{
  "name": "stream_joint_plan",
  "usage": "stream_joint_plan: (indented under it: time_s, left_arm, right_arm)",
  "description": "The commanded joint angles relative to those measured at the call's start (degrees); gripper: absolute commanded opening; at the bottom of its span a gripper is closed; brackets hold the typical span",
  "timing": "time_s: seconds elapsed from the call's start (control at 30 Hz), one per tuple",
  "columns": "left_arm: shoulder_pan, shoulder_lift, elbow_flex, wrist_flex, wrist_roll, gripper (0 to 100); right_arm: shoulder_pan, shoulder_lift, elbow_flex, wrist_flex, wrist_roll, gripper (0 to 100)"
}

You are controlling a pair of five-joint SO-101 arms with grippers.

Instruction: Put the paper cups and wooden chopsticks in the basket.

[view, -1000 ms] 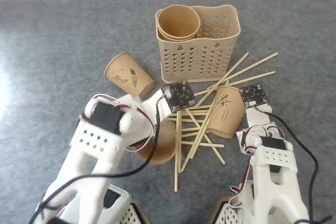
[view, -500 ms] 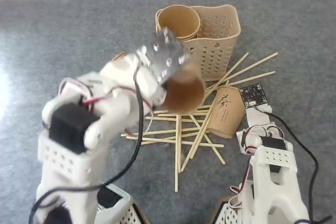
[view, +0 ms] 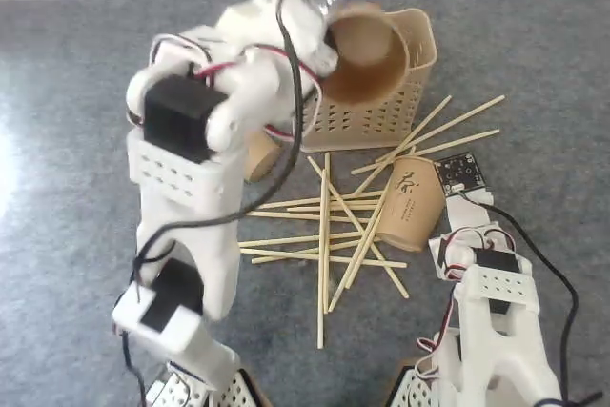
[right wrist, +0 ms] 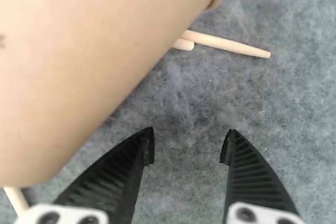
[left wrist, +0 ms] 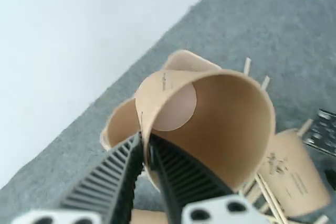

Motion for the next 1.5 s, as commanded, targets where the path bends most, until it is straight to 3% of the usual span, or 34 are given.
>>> stream_joint_plan:
  time_s: [0.0,0.67,0.87,1.1,1.47]
  left_arm:
    - [-2.9,1.7,-6.0,1.1,1.2,1]
    - [-5.5,8.0,-1.0,0.9,2.5,1]
    - [-4.0,8.2,-0.6,-2.4,7.0,1]
    - [-4.6,8.1,1.9,-2.7,14.0,21]
    - [-8.3,7.4,1.6,-4.7,14.5,21]
  right_arm:
    - [-0.4,-1.2,0.0,-1.3,0.5,22.0]
    - [-0.4,-1.2,0.0,-1.3,0.5,22.0]
    - [-0.4,-1.2,0.0,-1.3,0.5,22.0]
    - [-0.4,-1.2,0.0,-1.3,0.5,22.0]
    - [-0.4,-1.2,0.0,-1.3,0.5,22.0]
